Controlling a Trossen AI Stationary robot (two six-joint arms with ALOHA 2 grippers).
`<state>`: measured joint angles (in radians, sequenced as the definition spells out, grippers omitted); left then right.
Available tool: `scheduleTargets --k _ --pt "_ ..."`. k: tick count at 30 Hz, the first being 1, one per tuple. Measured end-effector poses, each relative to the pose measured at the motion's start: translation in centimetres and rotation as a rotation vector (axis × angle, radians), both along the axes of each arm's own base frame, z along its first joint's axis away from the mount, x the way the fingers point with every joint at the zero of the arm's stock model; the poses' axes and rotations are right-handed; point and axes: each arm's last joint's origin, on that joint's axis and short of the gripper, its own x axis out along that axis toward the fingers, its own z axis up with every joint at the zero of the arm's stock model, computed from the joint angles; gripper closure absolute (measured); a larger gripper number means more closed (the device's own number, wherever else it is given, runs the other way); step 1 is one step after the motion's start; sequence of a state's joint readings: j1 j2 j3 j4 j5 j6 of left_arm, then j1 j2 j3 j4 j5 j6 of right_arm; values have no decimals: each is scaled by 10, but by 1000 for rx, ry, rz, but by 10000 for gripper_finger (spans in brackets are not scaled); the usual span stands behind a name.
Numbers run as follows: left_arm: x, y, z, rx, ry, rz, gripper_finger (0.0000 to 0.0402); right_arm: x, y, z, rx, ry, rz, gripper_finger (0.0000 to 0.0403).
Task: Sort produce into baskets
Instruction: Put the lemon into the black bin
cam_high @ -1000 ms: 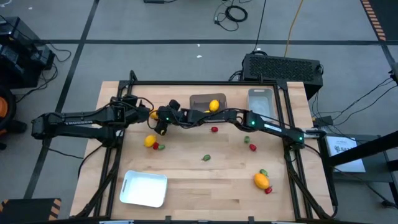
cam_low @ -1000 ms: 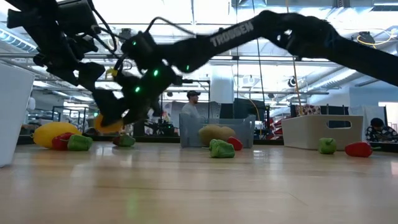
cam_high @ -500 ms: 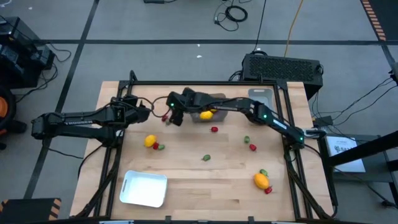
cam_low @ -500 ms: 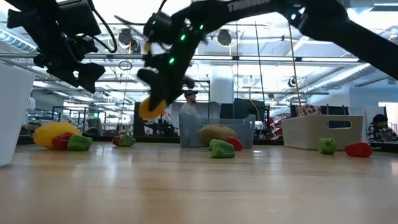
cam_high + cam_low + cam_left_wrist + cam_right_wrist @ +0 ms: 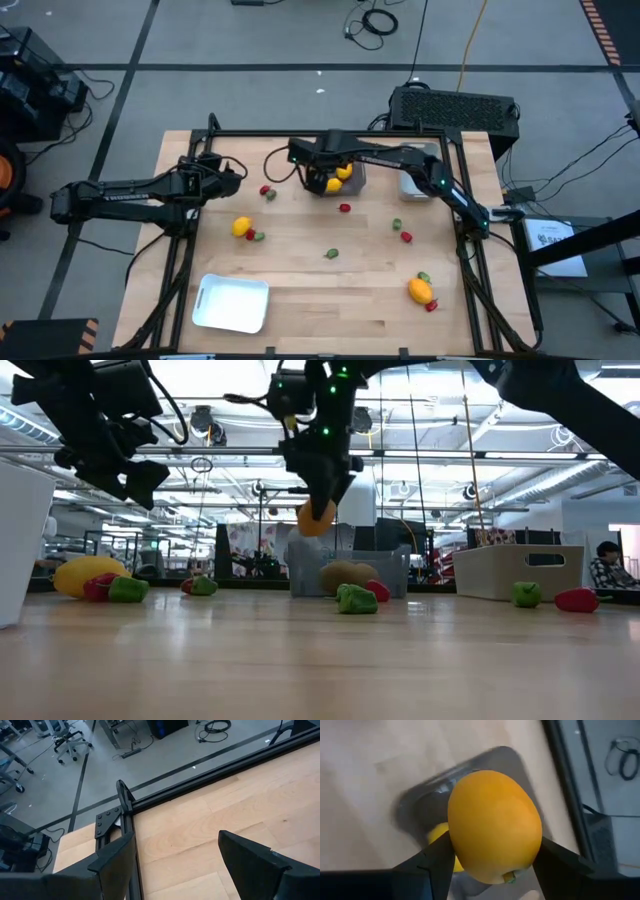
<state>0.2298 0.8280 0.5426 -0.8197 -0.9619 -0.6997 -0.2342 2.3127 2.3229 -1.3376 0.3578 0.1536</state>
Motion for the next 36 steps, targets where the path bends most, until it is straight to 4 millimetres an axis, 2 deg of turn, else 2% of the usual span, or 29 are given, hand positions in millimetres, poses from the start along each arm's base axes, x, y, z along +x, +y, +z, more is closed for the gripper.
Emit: scheduleTargets --k 6,13,21,30,36 --pt "0 0 -1 -22 -6 -11 111 2 -2 -15 1 16 4 173" --pt "0 0 0 -21 -1 -14 111 -1 -16 -25 0 20 -35 143" --pt "0 0 -1 -21 1 -15 111 0 -20 -25 0 2 -36 126" --pt "0 0 -1 -21 2 -16 111 0 -14 -24 51 8 -19 125" --pt "0 0 -1 -22 1 -16 111 -2 6 -17 66 62 13 125"
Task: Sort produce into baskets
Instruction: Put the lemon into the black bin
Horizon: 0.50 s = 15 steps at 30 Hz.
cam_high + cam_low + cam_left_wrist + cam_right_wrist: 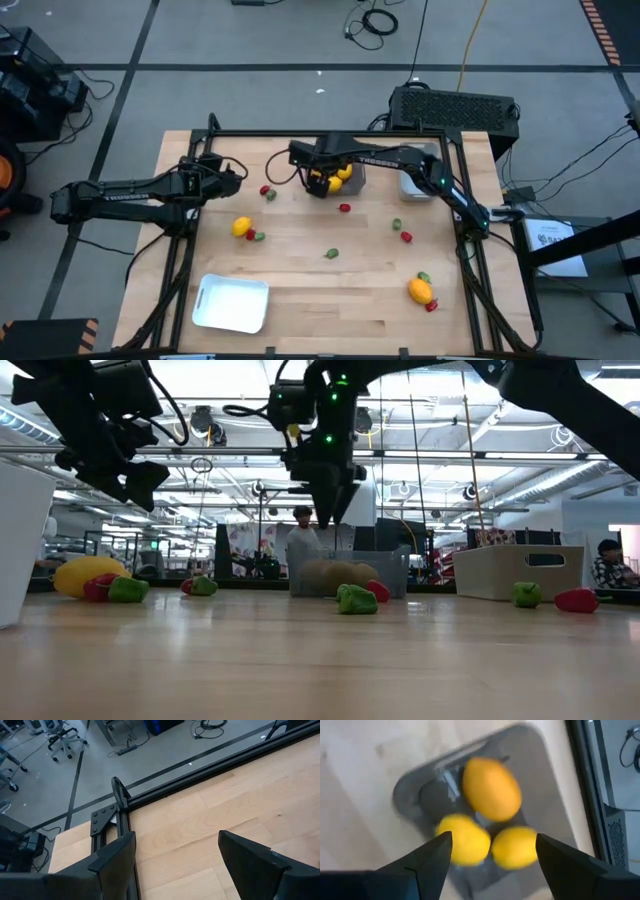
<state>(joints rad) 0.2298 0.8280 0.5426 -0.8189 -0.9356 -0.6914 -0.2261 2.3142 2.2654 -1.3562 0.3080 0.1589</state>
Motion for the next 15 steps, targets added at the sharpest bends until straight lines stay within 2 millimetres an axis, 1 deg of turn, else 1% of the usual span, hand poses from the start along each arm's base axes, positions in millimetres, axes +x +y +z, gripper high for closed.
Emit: scheduleTargets --k 2,6,8,9,12,15 --pt "0 0 0 -2 -2 -2 111 -2 9 2 10 31 1 126" --pt "2 0 0 -9 -22 -8 111 -12 31 7 41 150 3 126" --pt "5 0 2 -17 -45 -34 111 -11 43 6 80 150 13 126" --pt "8 1 3 -26 -58 -61 111 -9 51 6 118 138 22 126" --pt "19 1 7 -63 -133 -178 111 -12 79 17 237 104 93 126" --pt "31 0 13 -96 -212 -323 111 -17 106 34 250 71 158 126"
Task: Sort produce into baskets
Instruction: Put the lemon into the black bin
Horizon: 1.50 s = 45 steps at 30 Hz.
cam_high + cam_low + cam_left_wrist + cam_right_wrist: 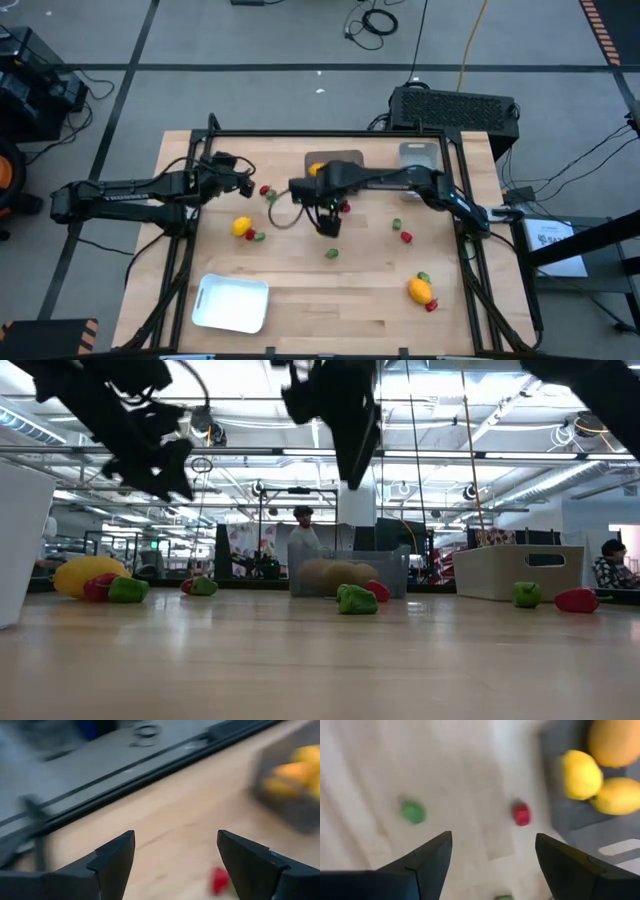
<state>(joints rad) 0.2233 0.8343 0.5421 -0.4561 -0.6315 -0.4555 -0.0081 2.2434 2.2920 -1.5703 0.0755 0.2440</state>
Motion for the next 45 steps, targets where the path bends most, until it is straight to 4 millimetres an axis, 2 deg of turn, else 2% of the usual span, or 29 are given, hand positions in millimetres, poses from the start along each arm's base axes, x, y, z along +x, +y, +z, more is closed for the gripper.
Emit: scheduleTargets --k 4,6,9,13,17,23,29,33,40,45 --pt "14 -7 0 -14 -88 -237 111 -16 35 22 2 -45 37 126" --pt "22 -12 3 -13 -164 -366 111 -33 51 35 8 -65 5 126" --pt "28 -20 8 -14 -240 -524 111 -59 70 42 -6 -60 -77 126" --pt "33 -30 16 1 -314 -665 111 -102 86 30 -13 23 -236 126" --pt "35 -37 17 5 -324 -720 111 -148 101 12 43 128 -394 126" --pt "35 -38 17 20 -317 -727 111 -195 124 -15 97 179 -584 126" --pt "36 -37 22 61 -356 -701 111 -209 144 -38 213 253 -665 115" --pt "36 -37 21 55 -350 -700 111 -212 148 -52 238 330 -677 94" --pt "36 -37 20 45 -346 -696 111 -209 151 -53 279 292 -608 81" --pt "39 -36 17 26 -337 -689 111 -206 152 -55 285 273 -631 80"
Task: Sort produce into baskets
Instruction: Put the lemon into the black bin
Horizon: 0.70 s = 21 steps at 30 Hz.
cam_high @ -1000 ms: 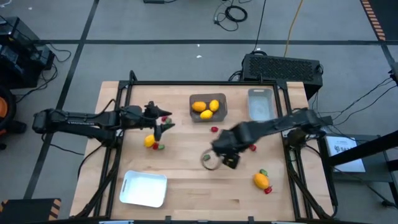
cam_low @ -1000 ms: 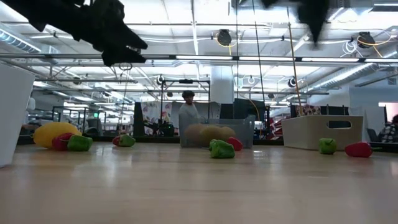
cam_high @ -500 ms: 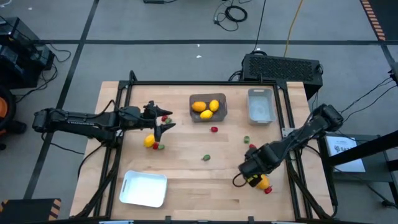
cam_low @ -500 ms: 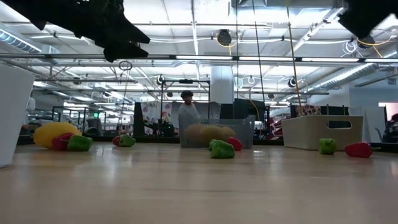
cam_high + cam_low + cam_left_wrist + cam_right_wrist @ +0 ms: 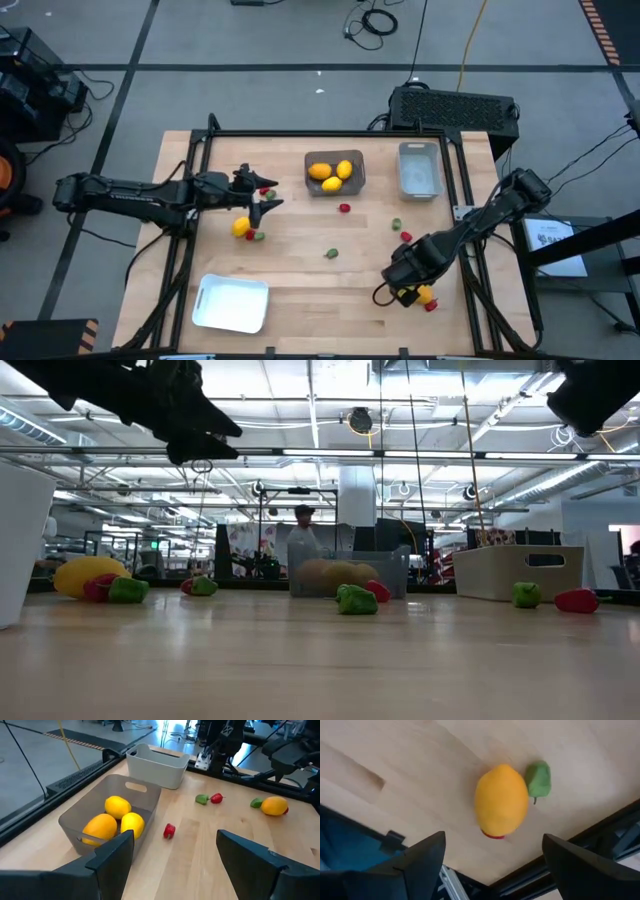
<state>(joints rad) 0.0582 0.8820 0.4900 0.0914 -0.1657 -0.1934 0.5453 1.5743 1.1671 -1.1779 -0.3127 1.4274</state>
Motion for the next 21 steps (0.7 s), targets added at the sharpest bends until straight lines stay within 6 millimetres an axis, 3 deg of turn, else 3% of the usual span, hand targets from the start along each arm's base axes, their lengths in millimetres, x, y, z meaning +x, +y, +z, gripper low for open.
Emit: scheduleTargets --k 21 --pt "-1 1 -3 31 41 21 111 18 13 -51 -26 109 182 71"
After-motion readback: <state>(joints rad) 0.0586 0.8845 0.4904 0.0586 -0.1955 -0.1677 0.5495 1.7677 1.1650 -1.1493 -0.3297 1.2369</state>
